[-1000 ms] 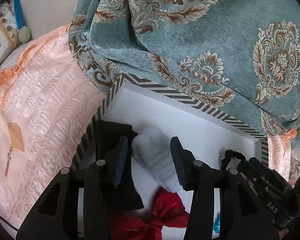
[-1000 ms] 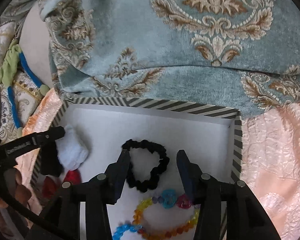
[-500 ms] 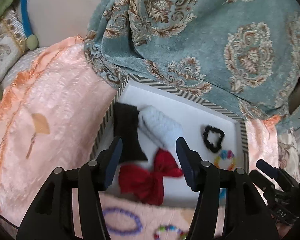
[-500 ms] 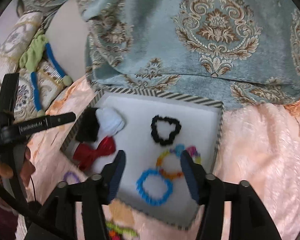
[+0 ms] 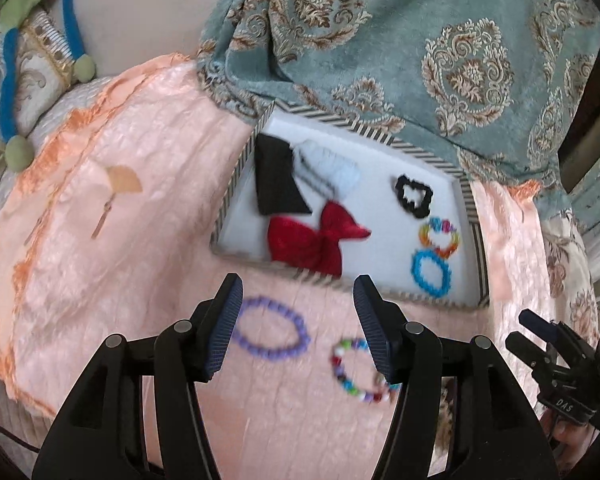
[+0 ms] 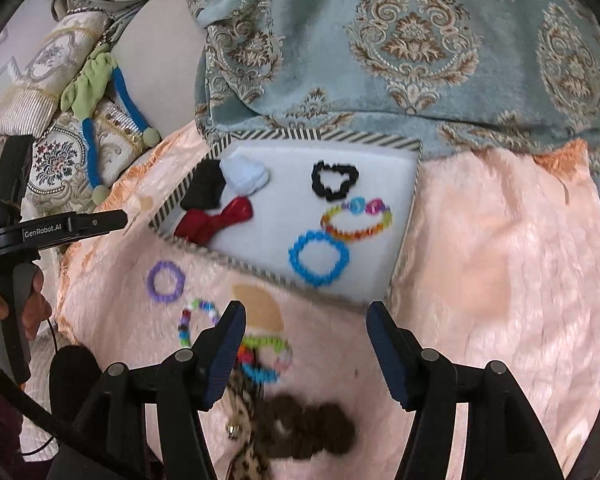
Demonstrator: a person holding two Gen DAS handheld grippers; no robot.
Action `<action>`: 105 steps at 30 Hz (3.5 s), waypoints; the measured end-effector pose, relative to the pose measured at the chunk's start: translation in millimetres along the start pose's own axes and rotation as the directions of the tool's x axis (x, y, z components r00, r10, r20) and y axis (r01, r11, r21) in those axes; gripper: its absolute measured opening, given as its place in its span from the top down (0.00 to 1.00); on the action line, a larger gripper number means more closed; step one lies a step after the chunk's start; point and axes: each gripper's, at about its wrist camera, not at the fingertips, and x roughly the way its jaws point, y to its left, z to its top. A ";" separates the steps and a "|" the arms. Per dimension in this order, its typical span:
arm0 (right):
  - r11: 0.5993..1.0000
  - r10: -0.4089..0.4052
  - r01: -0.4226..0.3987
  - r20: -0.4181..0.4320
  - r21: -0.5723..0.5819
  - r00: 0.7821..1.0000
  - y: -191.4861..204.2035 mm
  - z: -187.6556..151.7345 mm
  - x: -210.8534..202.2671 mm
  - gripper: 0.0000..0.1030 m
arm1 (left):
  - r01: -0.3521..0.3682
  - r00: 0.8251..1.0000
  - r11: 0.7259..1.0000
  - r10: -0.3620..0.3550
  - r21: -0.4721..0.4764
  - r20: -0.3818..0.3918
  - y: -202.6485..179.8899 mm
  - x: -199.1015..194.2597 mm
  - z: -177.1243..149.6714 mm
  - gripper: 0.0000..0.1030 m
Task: Organize jewelry
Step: 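Withdraw both tools from the tray toward the remaining jewelry, then grasp the purple bead bracelet with the left tool while the right tool grasps the green bead strand, then carry the purple bracelet into the tray with the left tool while the right tool carries the green strand there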
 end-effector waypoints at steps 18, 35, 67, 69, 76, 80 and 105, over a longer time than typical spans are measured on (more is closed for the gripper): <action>0.999 0.030 -0.029 -0.010 0.022 1.000 15.1 -35.0 -4.3 0.41 | -0.062 0.998 0.997 0.063 0.036 -0.025 6.1 1.0 -55.0 0.44; 0.999 0.045 -0.045 -0.063 0.011 0.997 14.6 -31.4 31.2 0.41 | -0.035 0.987 0.989 0.057 0.142 -0.153 7.1 40.0 -61.7 0.44; 0.995 0.057 -0.056 0.009 -0.084 0.998 25.8 -8.9 31.8 0.88 | -0.007 0.989 0.978 0.037 0.209 -0.140 2.2 64.0 -43.0 0.83; 0.994 0.064 -0.061 0.036 -0.086 0.997 28.3 -3.9 19.2 0.88 | 0.014 0.992 0.979 0.012 0.202 -0.129 -0.7 52.3 -41.2 0.83; 0.993 0.071 -0.060 0.106 -0.098 0.992 32.9 9.0 -14.0 0.88 | 0.103 0.992 0.984 -0.090 0.148 -0.093 -2.9 14.5 -25.2 0.83; 0.994 0.067 -0.054 0.131 -0.096 0.989 31.0 14.4 -26.3 0.88 | 0.130 0.990 0.983 -0.122 0.128 -0.064 -5.0 -1.8 -14.5 0.83; 0.997 0.049 -0.037 0.164 -0.075 0.985 11.9 53.3 -23.7 0.89 | 0.133 0.991 0.982 -0.134 0.137 0.003 -47.7 4.3 59.2 0.83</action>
